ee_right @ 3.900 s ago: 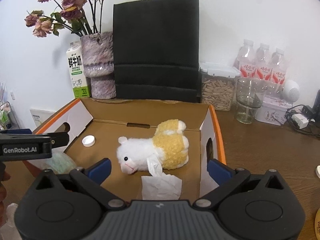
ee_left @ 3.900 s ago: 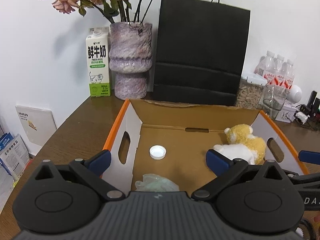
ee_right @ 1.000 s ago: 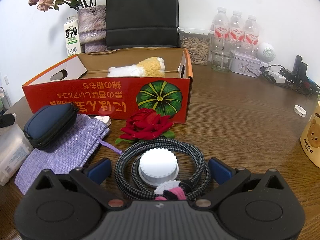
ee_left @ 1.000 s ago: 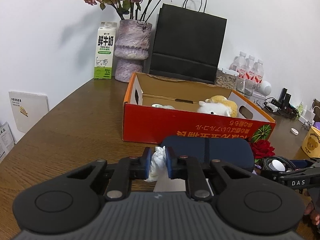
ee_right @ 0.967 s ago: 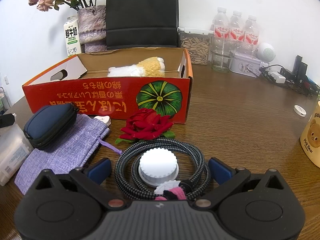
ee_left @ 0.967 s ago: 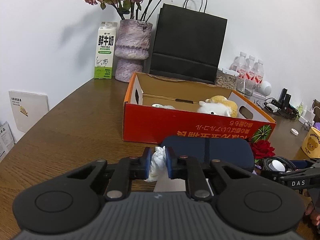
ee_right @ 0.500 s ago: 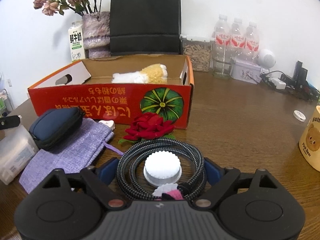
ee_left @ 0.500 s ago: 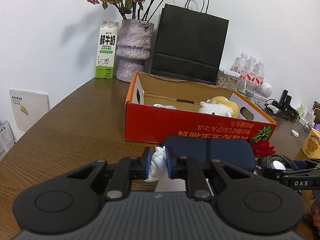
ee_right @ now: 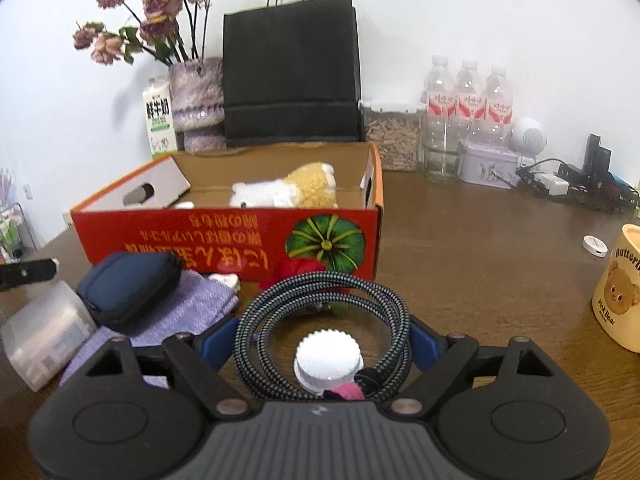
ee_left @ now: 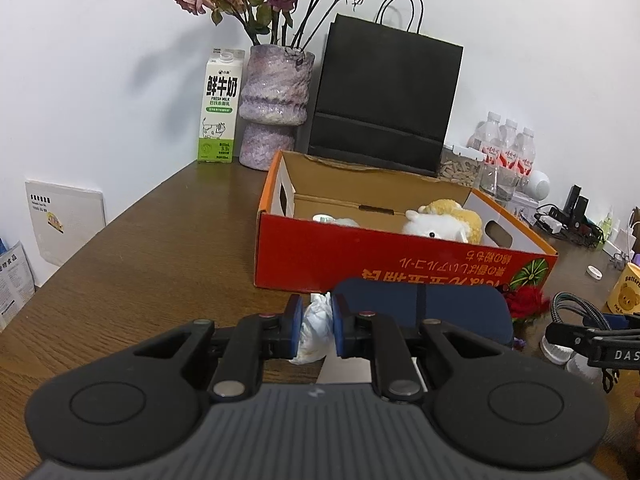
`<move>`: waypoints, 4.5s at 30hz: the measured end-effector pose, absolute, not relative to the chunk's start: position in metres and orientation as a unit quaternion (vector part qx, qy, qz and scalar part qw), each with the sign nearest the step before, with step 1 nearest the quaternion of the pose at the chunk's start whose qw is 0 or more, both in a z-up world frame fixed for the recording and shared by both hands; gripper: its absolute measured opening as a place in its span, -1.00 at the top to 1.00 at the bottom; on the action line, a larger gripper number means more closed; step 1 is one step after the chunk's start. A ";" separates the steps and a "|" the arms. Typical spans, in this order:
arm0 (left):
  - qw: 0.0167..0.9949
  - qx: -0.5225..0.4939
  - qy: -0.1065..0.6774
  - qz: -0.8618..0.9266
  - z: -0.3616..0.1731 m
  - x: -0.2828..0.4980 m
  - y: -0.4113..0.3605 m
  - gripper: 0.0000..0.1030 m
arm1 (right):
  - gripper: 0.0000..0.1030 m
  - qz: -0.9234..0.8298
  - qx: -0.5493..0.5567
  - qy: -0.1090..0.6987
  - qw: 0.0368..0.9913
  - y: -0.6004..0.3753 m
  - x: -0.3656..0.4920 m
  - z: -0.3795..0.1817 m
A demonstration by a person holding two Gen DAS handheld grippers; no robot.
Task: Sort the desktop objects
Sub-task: 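Carry the tissue and black cable toward the cardboard box, then drop the tissue and black cable into the box, opening both grippers, then grasp the white plastic container with the left gripper while the right gripper grasps a white bottle cap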
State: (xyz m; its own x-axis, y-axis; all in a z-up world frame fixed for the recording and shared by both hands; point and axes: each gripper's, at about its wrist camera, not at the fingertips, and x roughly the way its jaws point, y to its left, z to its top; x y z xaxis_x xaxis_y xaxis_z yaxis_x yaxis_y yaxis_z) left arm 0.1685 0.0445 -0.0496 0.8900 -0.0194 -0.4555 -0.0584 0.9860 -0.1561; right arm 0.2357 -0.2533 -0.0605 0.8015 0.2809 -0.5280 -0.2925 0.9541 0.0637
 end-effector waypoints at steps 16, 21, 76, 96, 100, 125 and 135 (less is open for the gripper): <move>0.980 -0.079 0.183 -0.008 0.000 0.176 0.035 0.68 | -0.67 0.184 -0.002 0.214 0.959 -0.239 0.242 -0.001; 0.984 -0.071 0.164 -0.018 0.020 0.190 0.024 0.68 | -0.67 0.190 -0.004 0.201 0.961 -0.228 0.259 0.018; 0.972 0.001 0.225 0.067 -0.002 0.346 0.026 -1.00 | -1.00 0.193 -0.054 0.294 0.934 -0.137 0.410 -0.016; 0.974 -0.011 0.217 0.057 0.013 0.324 0.023 -1.00 | -1.00 0.185 -0.053 0.274 0.942 -0.153 0.382 0.002; 0.975 -0.009 0.215 0.052 0.015 0.312 0.019 -1.00 | -1.00 0.180 -0.051 0.270 0.944 -0.160 0.370 0.006; 0.975 -0.009 0.221 0.035 0.005 0.212 0.010 -1.00 | -1.00 0.170 -0.049 0.251 0.952 -0.202 0.267 0.004; 0.967 -0.012 0.255 0.013 -0.033 0.171 0.012 -1.00 | -1.00 0.163 -0.044 0.271 0.948 -0.224 0.222 -0.035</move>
